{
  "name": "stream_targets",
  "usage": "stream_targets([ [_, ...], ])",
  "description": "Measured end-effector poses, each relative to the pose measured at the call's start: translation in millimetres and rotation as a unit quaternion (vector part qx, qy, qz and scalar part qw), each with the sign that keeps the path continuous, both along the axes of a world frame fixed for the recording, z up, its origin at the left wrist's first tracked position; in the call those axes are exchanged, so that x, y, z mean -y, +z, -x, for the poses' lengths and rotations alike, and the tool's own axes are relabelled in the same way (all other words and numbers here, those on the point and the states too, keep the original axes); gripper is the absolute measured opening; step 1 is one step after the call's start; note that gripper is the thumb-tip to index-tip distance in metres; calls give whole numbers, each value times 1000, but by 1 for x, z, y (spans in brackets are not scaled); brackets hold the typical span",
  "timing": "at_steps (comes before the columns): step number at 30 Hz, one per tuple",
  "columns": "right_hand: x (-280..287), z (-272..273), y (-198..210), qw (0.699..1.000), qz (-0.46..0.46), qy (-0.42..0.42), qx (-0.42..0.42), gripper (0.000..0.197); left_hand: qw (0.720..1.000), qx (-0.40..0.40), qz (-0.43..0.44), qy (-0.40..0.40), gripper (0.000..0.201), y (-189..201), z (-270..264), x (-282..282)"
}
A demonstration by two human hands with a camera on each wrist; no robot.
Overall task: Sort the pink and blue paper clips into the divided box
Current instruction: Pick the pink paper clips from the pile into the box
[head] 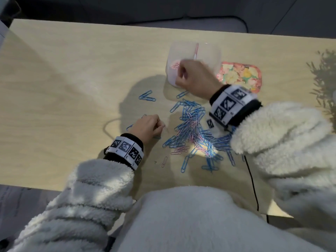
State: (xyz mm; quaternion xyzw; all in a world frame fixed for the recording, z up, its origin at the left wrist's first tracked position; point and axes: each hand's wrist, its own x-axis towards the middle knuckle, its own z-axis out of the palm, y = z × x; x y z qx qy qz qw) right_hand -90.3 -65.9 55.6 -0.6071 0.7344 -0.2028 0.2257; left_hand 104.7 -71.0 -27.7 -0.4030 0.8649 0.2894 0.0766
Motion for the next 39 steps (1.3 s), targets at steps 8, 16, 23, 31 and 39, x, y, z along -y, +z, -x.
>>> stream_targets([
  [8,63,19,-3,988,-74,58,-123,20,1000,-20,1,7,18,14,18,13],
  [16,49,29,-5,998,-9,57,-40,35,983,-103,147,38,24,71,81,72],
  [23,-6,35,-1,977,184,-70,88,34,976,-23,214,-43,23,74,140,98],
  [31,-69,24,-68,997,-74,12,16,30,985,-85,146,-15,37,70,131,78],
  [39,-73,16,-79,989,-69,107,-70,26,985,-133,91,-59,14,21,54,-1],
])
